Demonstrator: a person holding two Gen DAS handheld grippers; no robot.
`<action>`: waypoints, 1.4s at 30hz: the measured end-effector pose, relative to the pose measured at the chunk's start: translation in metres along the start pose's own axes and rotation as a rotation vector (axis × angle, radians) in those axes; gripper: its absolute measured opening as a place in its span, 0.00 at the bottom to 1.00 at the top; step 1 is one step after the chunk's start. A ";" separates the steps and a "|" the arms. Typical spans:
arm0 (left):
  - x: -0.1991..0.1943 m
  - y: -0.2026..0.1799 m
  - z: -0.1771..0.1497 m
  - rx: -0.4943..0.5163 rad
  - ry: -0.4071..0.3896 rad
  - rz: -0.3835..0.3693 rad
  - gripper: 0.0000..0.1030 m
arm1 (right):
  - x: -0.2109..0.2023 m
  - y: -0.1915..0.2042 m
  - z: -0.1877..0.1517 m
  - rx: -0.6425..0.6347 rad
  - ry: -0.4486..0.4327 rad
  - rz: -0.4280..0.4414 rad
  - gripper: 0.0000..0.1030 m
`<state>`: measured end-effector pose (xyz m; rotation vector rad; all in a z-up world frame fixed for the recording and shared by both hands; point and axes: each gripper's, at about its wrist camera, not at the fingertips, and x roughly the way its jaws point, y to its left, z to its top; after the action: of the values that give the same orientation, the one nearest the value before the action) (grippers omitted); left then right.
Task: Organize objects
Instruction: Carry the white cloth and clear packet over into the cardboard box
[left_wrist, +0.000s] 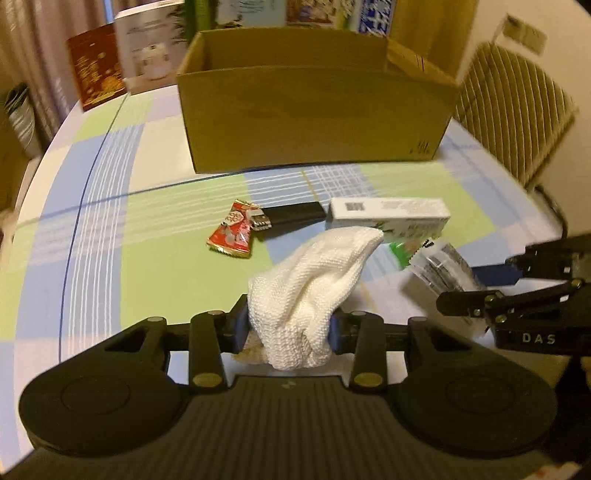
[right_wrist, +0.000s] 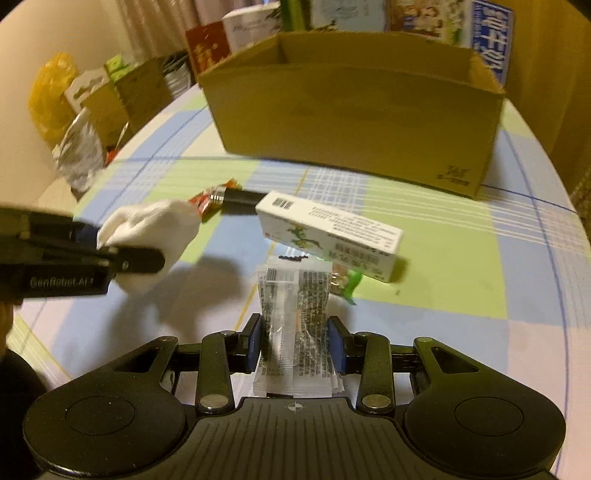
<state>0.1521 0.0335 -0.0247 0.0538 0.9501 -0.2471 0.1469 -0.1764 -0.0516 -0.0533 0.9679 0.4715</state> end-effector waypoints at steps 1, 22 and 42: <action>-0.005 -0.002 -0.002 -0.022 -0.004 -0.001 0.34 | -0.007 0.000 0.000 0.013 -0.008 -0.003 0.33; -0.080 -0.042 -0.012 -0.141 -0.103 0.007 0.34 | -0.097 0.003 -0.004 0.050 -0.151 -0.027 0.33; -0.088 -0.050 -0.011 -0.139 -0.120 -0.002 0.34 | -0.108 0.001 -0.005 0.053 -0.170 -0.030 0.33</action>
<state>0.0826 0.0031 0.0432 -0.0885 0.8458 -0.1839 0.0913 -0.2155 0.0327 0.0197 0.8108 0.4154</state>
